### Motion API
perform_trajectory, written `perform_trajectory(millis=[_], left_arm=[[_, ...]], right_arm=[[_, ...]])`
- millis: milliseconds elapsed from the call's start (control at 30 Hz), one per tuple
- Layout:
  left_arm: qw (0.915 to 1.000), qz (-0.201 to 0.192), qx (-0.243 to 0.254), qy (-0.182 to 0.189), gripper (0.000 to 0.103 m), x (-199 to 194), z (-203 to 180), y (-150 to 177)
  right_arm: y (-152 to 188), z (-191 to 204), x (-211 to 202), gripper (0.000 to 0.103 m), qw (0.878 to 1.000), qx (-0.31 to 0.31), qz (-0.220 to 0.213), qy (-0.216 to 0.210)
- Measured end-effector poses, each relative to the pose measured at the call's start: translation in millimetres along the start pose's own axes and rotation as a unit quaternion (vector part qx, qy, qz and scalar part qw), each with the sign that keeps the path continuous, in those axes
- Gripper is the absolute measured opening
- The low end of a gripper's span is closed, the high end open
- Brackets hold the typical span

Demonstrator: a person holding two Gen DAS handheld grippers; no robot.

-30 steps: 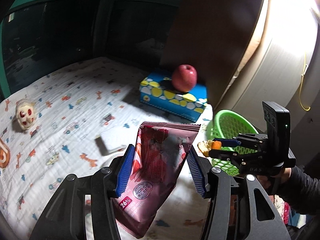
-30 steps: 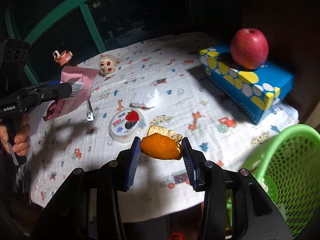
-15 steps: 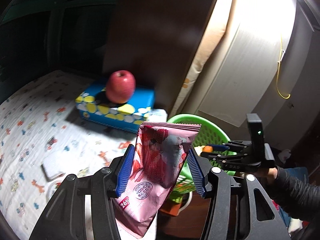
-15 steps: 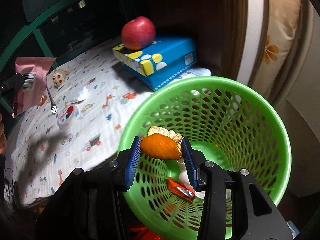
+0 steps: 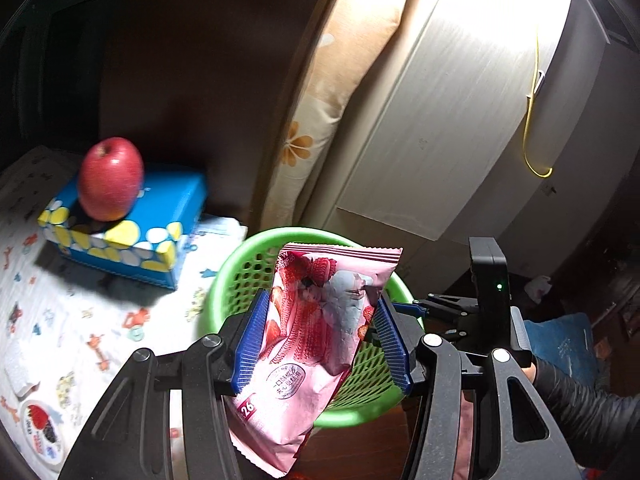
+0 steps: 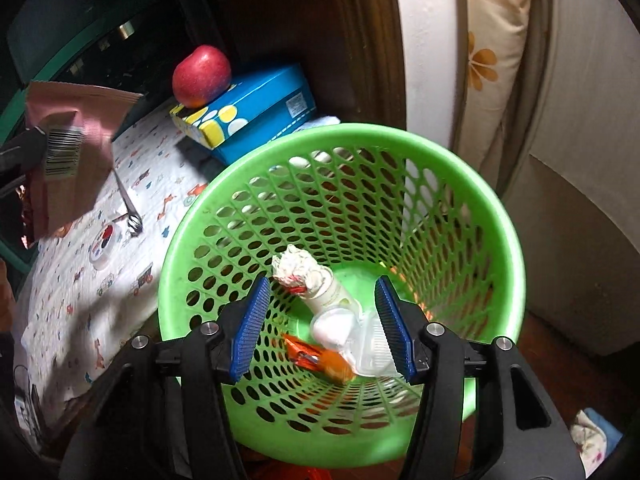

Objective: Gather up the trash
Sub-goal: 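Drop the orange scrap into the basket with the right tool while the left tool drops the wrapper in, then move both tools back over the bed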

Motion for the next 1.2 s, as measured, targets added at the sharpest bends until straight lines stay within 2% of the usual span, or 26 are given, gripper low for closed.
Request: perform_trajectory(millis=[100,400,533,633,800,967,1067,1200], left_arm=[[0.9999,0.011,0.001,0.012,0.051,17.9,-16.3,0.5],[0.9982,0.058,-0.003,0.016,0.057,66.0,-35.4,21.4],[0.9971,0.074,-0.008,0.013,0.066,77.1,-33.9,31.5],[0.9964,0.083,-0.013,0.011,0.069,85.2,-29.8,36.8],[0.9955,0.090,-0.027,0.008,0.079,86.1,-22.4,44.7],[0.9959,0.086,-0.027,-0.004,0.079,74.5,-14.6,51.5],[0.9966,0.074,-0.026,-0.025,0.079,60.9,-4.1,55.1],[0.9949,0.060,-0.033,-0.074,0.079,38.9,22.5,62.6]], right_arm=[[-1.1,-5.6,-12.0,0.062,1.000,0.005,-0.015,0.001],[3.9,-26.5,-36.0,0.064,0.999,0.027,-0.037,0.004],[6.0,-32.5,-38.6,0.065,0.999,0.034,-0.038,0.006],[7.5,-34.2,-40.1,0.065,0.999,0.037,-0.039,0.007],[8.8,-32.3,-41.5,0.065,0.998,0.036,-0.041,0.008],[8.7,-26.5,-41.3,0.069,0.999,0.032,-0.042,0.008],[7.6,-18.9,-40.3,0.069,0.999,0.026,-0.042,0.004],[3.5,-3.9,-36.8,0.072,0.999,0.014,-0.042,-0.003]])
Point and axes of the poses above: each gripper's, at about its wrist camera, not at the fingertips, and x roughly the way its jaws point, z to its left, y to its underside, the point moved 8 cm from there along x, roughly the way its jaws point, and after that the axes turned 6 degrees about -y, right-handed, at the moved point
